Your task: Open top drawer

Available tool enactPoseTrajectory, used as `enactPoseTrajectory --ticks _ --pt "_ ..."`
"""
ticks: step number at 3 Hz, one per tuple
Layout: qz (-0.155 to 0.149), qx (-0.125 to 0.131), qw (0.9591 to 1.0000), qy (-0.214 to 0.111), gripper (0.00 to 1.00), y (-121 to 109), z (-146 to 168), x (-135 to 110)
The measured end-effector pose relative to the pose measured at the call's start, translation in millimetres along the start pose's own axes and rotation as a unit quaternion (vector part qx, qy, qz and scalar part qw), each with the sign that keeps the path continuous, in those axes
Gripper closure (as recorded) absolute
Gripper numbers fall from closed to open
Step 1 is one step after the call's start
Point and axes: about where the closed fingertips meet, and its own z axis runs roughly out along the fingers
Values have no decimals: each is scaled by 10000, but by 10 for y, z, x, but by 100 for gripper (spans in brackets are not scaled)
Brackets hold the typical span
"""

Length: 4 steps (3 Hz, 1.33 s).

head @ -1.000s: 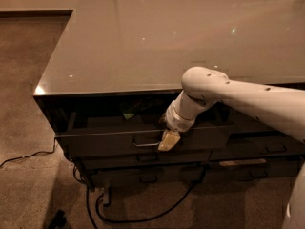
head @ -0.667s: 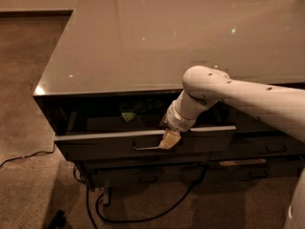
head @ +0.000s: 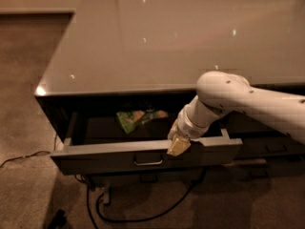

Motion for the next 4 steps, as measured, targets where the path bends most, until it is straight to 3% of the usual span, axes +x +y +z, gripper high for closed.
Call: enactPoseTrajectory --ticks 1,2,3,4 --pt "401 39 9990 198 16 410 -193 180" --pt "776 -224 9949 605 0 1099 -238 489" --pt "874 -324 9929 738 0 1326 -244 572" --pt "874 -324 9929 738 0 1326 -244 572"
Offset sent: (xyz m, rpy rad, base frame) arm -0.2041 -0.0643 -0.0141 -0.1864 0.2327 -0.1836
